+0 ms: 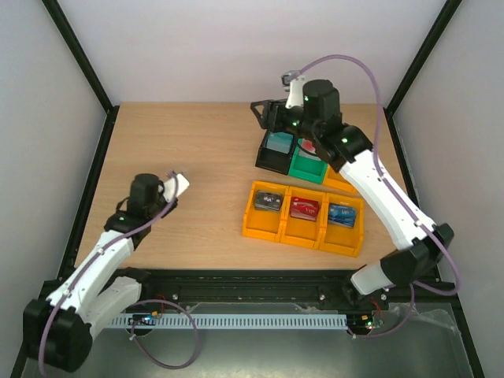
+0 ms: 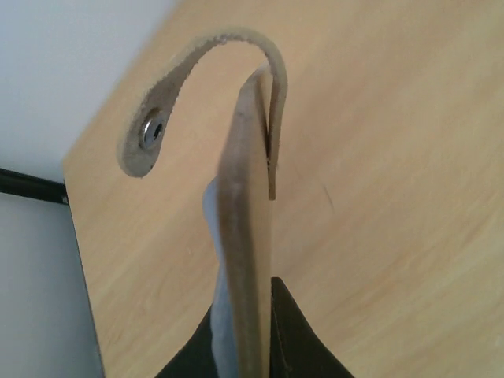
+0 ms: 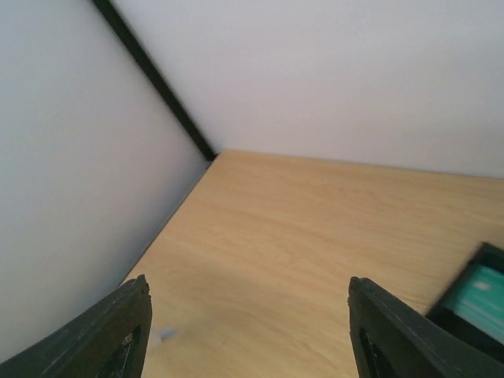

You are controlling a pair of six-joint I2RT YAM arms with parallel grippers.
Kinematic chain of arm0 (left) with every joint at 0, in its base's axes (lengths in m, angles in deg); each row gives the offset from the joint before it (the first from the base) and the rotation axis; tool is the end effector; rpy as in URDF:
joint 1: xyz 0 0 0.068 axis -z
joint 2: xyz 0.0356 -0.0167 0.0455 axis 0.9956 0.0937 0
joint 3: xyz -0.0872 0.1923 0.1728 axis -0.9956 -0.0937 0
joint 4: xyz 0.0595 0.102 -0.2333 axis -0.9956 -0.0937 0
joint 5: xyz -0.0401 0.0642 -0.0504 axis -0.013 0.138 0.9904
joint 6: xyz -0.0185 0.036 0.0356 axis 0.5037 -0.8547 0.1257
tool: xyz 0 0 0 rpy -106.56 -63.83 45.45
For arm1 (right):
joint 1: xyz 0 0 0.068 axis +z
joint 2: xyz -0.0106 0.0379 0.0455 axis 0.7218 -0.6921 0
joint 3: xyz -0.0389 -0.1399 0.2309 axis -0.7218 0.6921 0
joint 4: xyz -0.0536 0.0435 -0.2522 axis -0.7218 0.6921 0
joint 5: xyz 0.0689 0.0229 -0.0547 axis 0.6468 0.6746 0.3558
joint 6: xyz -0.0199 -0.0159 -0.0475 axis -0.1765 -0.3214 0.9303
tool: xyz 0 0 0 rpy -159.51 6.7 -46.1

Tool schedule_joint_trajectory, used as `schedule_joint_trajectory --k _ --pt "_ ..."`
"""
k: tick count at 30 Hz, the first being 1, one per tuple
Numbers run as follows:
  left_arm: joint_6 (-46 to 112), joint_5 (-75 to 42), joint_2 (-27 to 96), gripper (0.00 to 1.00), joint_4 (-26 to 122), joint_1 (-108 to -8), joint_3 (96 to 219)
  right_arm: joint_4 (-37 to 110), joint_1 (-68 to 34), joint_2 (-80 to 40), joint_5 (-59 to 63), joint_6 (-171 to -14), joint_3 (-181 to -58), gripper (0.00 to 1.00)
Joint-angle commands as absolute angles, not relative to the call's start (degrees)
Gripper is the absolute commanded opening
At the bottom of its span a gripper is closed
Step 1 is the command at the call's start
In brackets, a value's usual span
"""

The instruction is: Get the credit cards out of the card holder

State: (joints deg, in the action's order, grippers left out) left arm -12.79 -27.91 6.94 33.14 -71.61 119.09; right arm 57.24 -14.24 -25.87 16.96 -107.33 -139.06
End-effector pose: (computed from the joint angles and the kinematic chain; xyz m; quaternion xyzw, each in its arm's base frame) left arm 0.1883 -0.0417 0.2590 0.3313 0.7842 0.1202 0.5108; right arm 0.2845 0.1935 0.4468 -0.1880 0.7551 0.4115 0.4744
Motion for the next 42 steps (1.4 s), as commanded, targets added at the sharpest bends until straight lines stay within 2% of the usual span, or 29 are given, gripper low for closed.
schedule_joint_trajectory --k 1,8,9,11,12,13,16,19,20,22,25,28,31,37,39,42 --pt "-31.0 -48.16 11.14 0.02 39.17 -65.2 113.72 63.19 -14.02 -18.78 -2.57 -103.86 -135.56 0.69" --pt "-38.15 -49.27 20.98 0.03 51.14 -58.08 109.84 61.49 -16.19 -12.72 -9.41 -104.32 -127.52 0.73" --pt "-38.03 -49.19 21.49 0.14 51.22 -57.02 109.85 61.48 -16.34 -12.53 -9.51 -104.22 -127.29 0.74" --pt "-36.52 -46.84 20.94 0.62 44.6 -55.19 111.0 61.71 -16.36 -12.47 -9.5 -104.03 -127.24 0.74" --pt "-35.43 -44.05 20.2 0.9 39.74 -54.48 112.03 61.7 -16.35 -12.39 -9.39 -103.98 -127.31 0.74" --pt "-34.33 -40.38 19.18 0.98 33.39 -54.23 113.33 61.8 -16.4 -12.3 -9.1 -103.88 -127.36 0.74" --pt "-28.38 -27.04 16.01 0.99 18.51 -54.19 117.67 61.69 -16.48 -12.04 -9.51 -103.48 -127.0 0.77" --pt "-23.61 -11.3 13.12 0.99 11.62 -57.29 120.86 61.33 -17.76 -11.93 -9.32 -103.64 -126.6 0.82" --pt "-21.1 -7.51 12.05 0.99 12.43 -60.75 121.31 61.11 -18.69 -11.85 -9.07 -104.12 -126.4 0.85" --pt "-11.56 -4.26 10.63 0.99 18.23 -65.88 120.76 59.16 -20.91 -11.05 -8.3 -105.4 -124.95 0.97" --pt "3.08 -3.84 8.63 0.99 27.63 -72.35 119.27 55.14 -25.13 -8.73 -6.84 -107.94 -120.88 0.99" --pt "13.32 -8.14 6.46 0.99 33.48 -76.53 117.56 51.21 -29.96 -6.1 -7.22 -110.6 -115.53 0.99" --pt "23.4 -16.81 5.56 0.99 38.86 -80.47 115.9 45.43 -32.98 -1.71 -12.93 -111.53 -107.76 0.99" --pt "41.02 -46.24 4.33 0.99 52.94 -84.16 108.84 19.83 -35.38 12.6 -30.71 -110.68 -83.36 0.99" --pt "41.92 -51.21 3.84 0.99 58.14 -84.6 106.11 9.53 -35.4 15.41 -33.98 -107.11 -75.97 0.99" --pt "36.89 -52.48 3.58 0.99 67.66 -84.8 101.53 2.83 -35.42 16.27 -36.32 -102.15 -68.89 0.99"
